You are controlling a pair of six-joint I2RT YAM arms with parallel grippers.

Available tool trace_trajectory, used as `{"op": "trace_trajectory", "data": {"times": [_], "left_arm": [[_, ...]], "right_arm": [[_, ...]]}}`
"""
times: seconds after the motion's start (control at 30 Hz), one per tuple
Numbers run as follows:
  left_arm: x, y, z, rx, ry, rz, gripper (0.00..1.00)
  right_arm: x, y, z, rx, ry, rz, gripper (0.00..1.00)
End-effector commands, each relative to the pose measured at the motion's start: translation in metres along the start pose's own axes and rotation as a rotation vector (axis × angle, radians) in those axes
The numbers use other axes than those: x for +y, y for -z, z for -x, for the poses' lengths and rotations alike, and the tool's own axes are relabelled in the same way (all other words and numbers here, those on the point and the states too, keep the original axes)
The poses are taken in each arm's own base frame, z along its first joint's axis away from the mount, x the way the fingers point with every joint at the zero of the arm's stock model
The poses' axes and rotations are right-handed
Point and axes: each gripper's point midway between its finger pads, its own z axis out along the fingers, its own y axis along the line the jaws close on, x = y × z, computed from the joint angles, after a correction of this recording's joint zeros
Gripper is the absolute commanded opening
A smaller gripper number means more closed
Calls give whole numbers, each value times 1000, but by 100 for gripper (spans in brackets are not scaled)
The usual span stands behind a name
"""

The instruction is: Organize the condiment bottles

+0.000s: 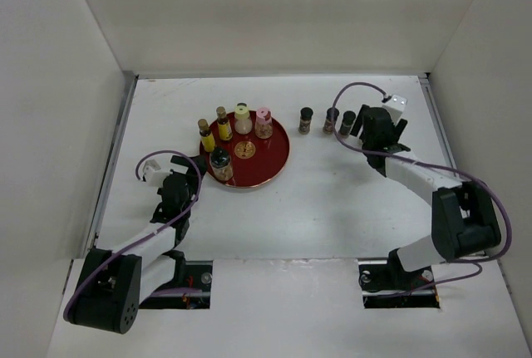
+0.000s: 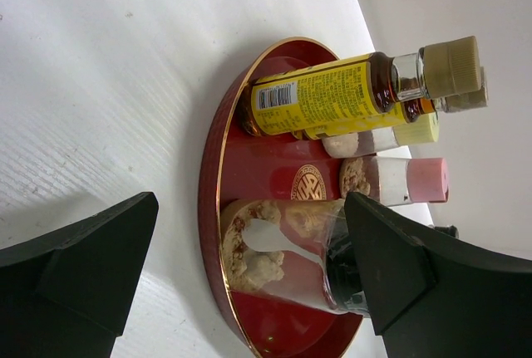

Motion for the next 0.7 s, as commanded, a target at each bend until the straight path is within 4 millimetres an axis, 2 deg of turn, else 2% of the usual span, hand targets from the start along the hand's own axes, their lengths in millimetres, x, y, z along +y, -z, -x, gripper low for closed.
{"op": "trace_trajectory", "data": {"times": [0.0, 0.23, 0.33, 0.47, 0.53, 0.67], "left_arm": [[-10, 0, 6, -24, 11, -35, 100], [-9, -1, 6, -26, 5, -31, 100], [-5, -3, 2, -11, 1, -17, 100], [-8, -3, 6, -24, 7, -28, 100], [-7, -3, 6, -26, 4, -24, 100], [-7, -3, 5, -19, 5, -25, 100]], "right_arm": [[4, -12, 19, -14, 35, -27, 89], [5, -37, 21, 5, 36, -22, 91], [3, -52, 15, 23, 19, -21, 88], [8, -59, 10, 33, 12, -1, 86], [6, -63, 12, 29, 7, -9, 81], [0, -59, 16, -13, -17, -34, 63]]}}
